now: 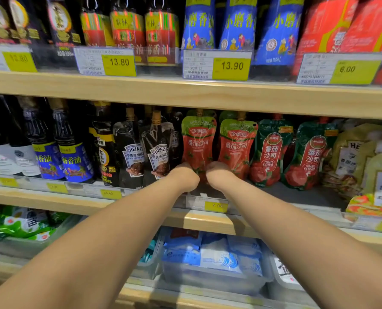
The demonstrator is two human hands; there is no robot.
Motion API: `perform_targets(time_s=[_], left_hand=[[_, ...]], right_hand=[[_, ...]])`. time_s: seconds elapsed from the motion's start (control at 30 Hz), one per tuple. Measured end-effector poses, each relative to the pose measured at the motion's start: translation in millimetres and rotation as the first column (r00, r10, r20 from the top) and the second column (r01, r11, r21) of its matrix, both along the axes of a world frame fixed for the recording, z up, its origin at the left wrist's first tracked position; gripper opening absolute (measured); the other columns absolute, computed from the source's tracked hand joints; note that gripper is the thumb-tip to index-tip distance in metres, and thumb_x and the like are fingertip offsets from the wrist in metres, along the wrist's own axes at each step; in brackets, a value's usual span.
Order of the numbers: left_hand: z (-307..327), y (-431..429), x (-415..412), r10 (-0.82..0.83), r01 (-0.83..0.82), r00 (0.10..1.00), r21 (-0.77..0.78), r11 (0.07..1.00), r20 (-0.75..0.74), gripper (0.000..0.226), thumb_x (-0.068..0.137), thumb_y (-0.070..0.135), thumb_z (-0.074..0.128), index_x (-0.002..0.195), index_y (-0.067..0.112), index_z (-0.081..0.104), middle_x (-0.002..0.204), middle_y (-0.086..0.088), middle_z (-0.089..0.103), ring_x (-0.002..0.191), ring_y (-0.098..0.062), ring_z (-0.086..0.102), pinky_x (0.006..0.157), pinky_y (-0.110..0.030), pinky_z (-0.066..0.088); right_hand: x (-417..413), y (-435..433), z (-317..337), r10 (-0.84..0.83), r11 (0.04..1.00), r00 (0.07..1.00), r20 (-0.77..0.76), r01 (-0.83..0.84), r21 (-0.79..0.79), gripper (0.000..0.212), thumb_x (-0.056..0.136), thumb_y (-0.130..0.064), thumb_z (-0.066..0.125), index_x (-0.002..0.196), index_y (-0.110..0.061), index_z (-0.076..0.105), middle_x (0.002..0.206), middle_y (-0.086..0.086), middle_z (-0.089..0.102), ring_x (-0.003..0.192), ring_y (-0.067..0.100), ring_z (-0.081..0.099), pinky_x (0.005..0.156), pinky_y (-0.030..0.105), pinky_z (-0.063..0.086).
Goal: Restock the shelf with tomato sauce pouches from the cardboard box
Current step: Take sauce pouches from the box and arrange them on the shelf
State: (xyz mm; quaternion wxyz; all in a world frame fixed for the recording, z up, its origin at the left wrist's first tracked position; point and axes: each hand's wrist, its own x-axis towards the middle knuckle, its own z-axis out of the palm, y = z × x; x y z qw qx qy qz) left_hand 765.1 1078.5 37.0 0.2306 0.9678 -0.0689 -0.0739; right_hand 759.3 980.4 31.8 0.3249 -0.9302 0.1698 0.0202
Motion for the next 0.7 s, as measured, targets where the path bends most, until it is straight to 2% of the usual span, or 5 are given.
perform_targets(time_s=[0.2,0.3,0.47,0.57,0.7], left_hand=[[-5.2,11.4,-0.4,0.015,-0.005,0.999,-0.189,0.982,0.048,0.039,0.089,0.010,0.047,0.127,0.001,0.048,0.130,-0.018,0.053,0.117,-0.033,0.053,0.093,-0.034,0.044],[-8.1,29.3,-13.4,0.007,0.030,0.997,-0.458,0.889,0.078,0.046,0.087,0.005,0.044,0.133,0.007,0.047,0.133,-0.012,0.054,0.117,-0.028,0.054,0.099,-0.034,0.046],[-32.1,93.5,-63.2,0.302,0.005,0.893,-0.677,0.736,0.334,0.032,0.079,0.009,0.047,0.101,0.028,0.060,0.103,0.003,0.062,0.078,-0.004,0.056,0.077,-0.025,0.044],[-71.4,138.2,-95.0,0.420,-0.156,0.886,-0.730,0.666,0.194,0.028,0.078,0.007,0.049,0.096,0.026,0.060,0.104,-0.008,0.063,0.076,-0.016,0.055,0.078,-0.034,0.049],[-142.8,195.2,-141.3,0.548,-0.393,0.837,-0.682,0.617,0.014,0.027,0.080,-0.003,0.053,0.104,0.002,0.064,0.108,-0.017,0.065,0.094,-0.027,0.060,0.080,-0.018,0.040]], right_hand=[[-5.7,0.0,7.2,-0.074,0.983,0.991,0.110,0.054,0.178,0.030,0.092,-0.004,0.047,0.118,0.002,0.060,0.126,0.015,0.059,0.111,0.031,0.056,0.087,0.030,0.043],[-29.8,9.0,1.9,-0.130,0.984,0.920,0.371,0.074,0.161,0.023,0.089,-0.011,0.045,0.109,-0.009,0.058,0.104,0.010,0.059,0.089,0.025,0.054,0.073,0.027,0.039],[-72.6,59.8,-19.3,-0.080,0.989,0.771,0.632,-0.018,0.148,0.013,0.079,-0.010,0.052,0.083,-0.020,0.044,0.087,0.002,0.048,0.073,0.017,0.045,0.063,0.024,0.029],[-100.1,106.7,-53.9,-0.057,0.967,0.819,0.572,-0.098,0.236,0.025,0.078,-0.014,0.053,0.072,-0.030,0.035,0.075,-0.004,0.043,0.066,0.017,0.042,0.060,0.031,0.028],[-124.0,168.3,-122.1,-0.014,0.945,0.939,0.343,-0.100,0.312,0.026,0.080,-0.016,0.059,0.072,-0.027,0.036,0.065,-0.007,0.043,0.066,0.018,0.046,0.063,0.029,0.032]])
